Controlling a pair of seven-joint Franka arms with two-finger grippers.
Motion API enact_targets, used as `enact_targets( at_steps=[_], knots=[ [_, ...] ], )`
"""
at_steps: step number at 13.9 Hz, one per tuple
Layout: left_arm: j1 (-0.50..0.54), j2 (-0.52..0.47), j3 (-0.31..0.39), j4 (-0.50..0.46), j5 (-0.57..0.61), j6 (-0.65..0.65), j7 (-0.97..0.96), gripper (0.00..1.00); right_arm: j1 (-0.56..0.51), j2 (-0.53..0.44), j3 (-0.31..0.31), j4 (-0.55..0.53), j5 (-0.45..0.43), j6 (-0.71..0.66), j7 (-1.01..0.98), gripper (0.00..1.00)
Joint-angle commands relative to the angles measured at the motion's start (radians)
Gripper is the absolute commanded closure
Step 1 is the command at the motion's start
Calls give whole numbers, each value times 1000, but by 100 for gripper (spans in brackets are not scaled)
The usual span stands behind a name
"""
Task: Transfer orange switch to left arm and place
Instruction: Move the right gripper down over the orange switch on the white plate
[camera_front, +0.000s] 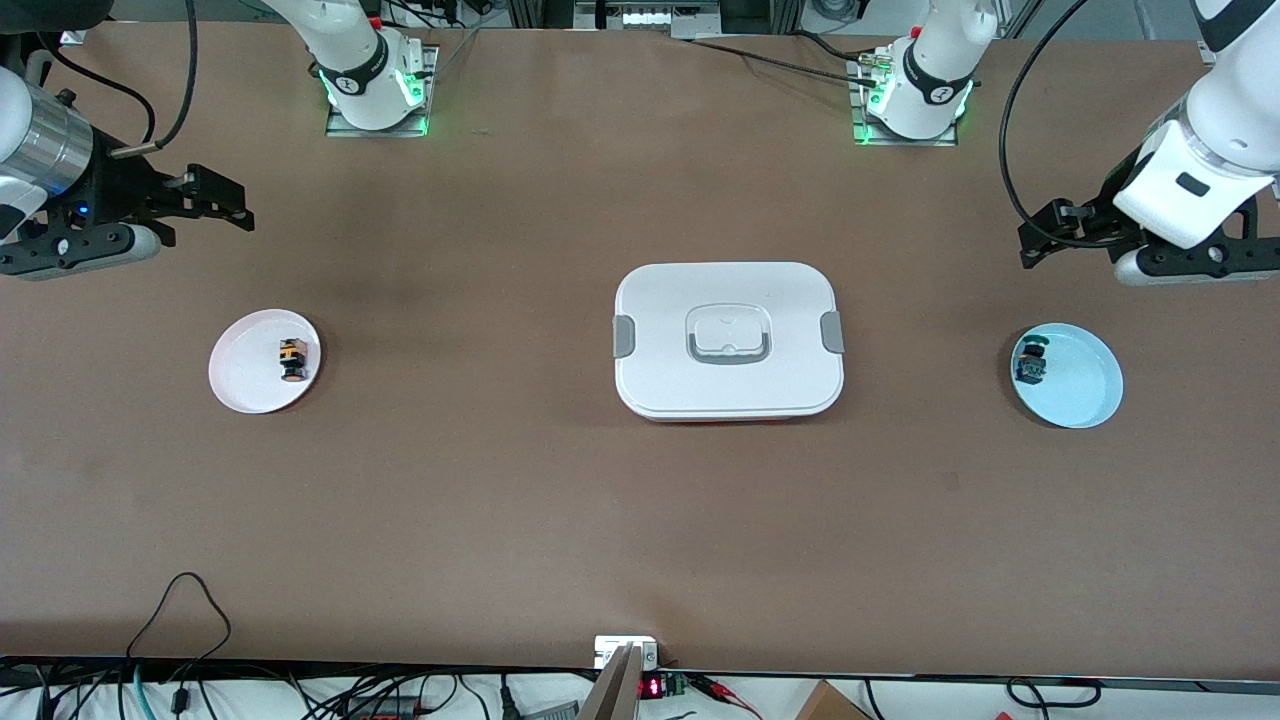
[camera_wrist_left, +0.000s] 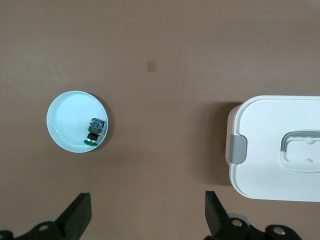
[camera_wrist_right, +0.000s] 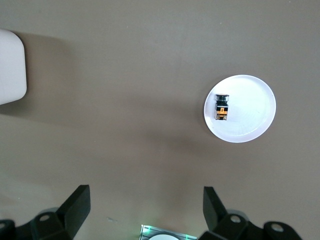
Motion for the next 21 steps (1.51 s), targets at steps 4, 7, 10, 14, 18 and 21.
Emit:
enact_targets(
  at_steps=[4,7,10,14,18,21],
  knots=[
    [-6,27,-2,45,3,-24,-16,0,2,5,4,11,-11,4,-6,0],
    [-6,27,-2,45,3,-24,-13,0,0,6,4,11,-11,4,-6,0],
    [-6,27,-2,45,3,-24,-14,0,2,5,4,4,-11,-3,-20,0],
    [-6,27,-2,45,3,-25,-16,0,-3,5,1,-73,-43,26,-320,0],
    [-6,27,-2,45,3,-27,-16,0,-43,9,-8,-227,-83,204,-613,0],
    [-6,27,-2,45,3,-36,-16,0,-92,12,-8,-357,-82,357,-872,0]
  ],
)
